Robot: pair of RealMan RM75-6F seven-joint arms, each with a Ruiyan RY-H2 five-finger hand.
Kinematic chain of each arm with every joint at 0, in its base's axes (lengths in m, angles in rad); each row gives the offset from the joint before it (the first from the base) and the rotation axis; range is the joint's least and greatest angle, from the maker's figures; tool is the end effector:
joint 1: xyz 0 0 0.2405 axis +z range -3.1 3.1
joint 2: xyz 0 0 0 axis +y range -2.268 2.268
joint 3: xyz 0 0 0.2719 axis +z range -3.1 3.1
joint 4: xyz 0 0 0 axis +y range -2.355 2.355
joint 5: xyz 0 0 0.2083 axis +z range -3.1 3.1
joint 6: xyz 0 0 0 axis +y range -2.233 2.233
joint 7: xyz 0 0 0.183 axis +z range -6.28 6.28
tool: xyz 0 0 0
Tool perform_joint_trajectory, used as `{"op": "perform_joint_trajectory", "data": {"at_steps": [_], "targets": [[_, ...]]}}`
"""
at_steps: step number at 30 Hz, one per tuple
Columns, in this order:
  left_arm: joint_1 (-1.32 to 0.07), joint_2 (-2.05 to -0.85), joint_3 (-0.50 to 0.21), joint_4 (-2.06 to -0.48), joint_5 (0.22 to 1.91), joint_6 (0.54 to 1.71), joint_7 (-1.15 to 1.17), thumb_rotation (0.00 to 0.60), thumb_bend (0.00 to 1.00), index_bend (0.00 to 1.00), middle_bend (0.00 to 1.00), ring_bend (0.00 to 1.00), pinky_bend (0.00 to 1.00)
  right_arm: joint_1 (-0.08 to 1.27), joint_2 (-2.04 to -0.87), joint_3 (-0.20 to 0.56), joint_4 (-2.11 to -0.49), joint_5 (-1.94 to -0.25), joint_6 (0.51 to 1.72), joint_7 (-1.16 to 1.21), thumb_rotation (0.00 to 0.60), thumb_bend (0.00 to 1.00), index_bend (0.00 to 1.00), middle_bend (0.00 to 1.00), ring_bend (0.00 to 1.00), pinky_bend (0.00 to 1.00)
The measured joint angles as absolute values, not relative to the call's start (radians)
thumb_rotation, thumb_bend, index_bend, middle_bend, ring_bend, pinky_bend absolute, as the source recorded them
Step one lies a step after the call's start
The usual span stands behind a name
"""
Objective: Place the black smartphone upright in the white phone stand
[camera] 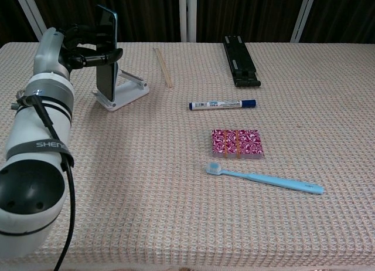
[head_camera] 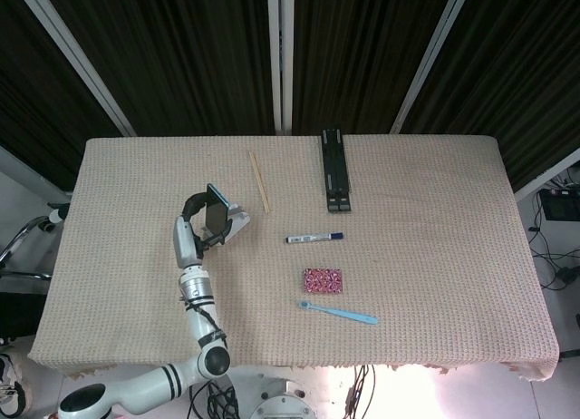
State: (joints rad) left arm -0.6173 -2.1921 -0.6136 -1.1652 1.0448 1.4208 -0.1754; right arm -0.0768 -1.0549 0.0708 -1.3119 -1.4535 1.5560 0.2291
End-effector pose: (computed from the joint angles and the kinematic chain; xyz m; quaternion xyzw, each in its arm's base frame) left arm -0.1357 0.3808 -0.0673 -0.2198 -0.6180 -0.6402 0.3998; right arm -0.4067 -0.1646 0.2504 0.5490 -0.3639 0.3264 0.6780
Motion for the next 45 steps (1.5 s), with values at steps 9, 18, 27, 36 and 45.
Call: {"op": "perform_joint_trajectory", "data": {"at_steps": [9, 18, 27, 36, 45], "targets": [[-0.614, -2.184, -0.606, -1.129, 1.046, 1.392, -0.218, 0.600, 0.38, 0.52, 0.70, 0.29, 0.24, -0.076, -1.058, 0.072, -1.312, -1.452, 1.555, 0.226, 0.600, 0.20, 0.00, 0.00, 0.00, 0.00], [-0.607, -2.167, -0.601, -1.136, 1.047, 1.371, -0.245, 0.600, 0.38, 0.52, 0.70, 0.29, 0.24, -0.078, -1.059, 0.071, -1.322, -1.456, 1.560, 0.212, 0.600, 0.20, 0.00, 0.00, 0.00, 0.00], [-0.607, -2.163, -0.596, -1.132, 1.049, 1.360, -0.262, 0.600, 0.38, 0.52, 0.70, 0.29, 0.24, -0.079, -1.056, 0.072, -1.331, -1.453, 1.558, 0.204, 0.600, 0.20, 0.00, 0.00, 0.00, 0.00], [-0.613, -2.170, -0.592, -1.104, 1.054, 1.354, -0.284, 0.600, 0.38, 0.52, 0.70, 0.29, 0.24, -0.078, -1.058, 0.071, -1.327, -1.450, 1.552, 0.207, 0.600, 0.21, 0.00, 0.00, 0.00, 0.00], [-0.618, -2.174, -0.591, -1.088, 1.067, 1.356, -0.315, 0.600, 0.38, 0.52, 0.70, 0.29, 0.24, -0.080, -1.059, 0.072, -1.324, -1.447, 1.552, 0.208, 0.600, 0.20, 0.00, 0.00, 0.00, 0.00]]}}
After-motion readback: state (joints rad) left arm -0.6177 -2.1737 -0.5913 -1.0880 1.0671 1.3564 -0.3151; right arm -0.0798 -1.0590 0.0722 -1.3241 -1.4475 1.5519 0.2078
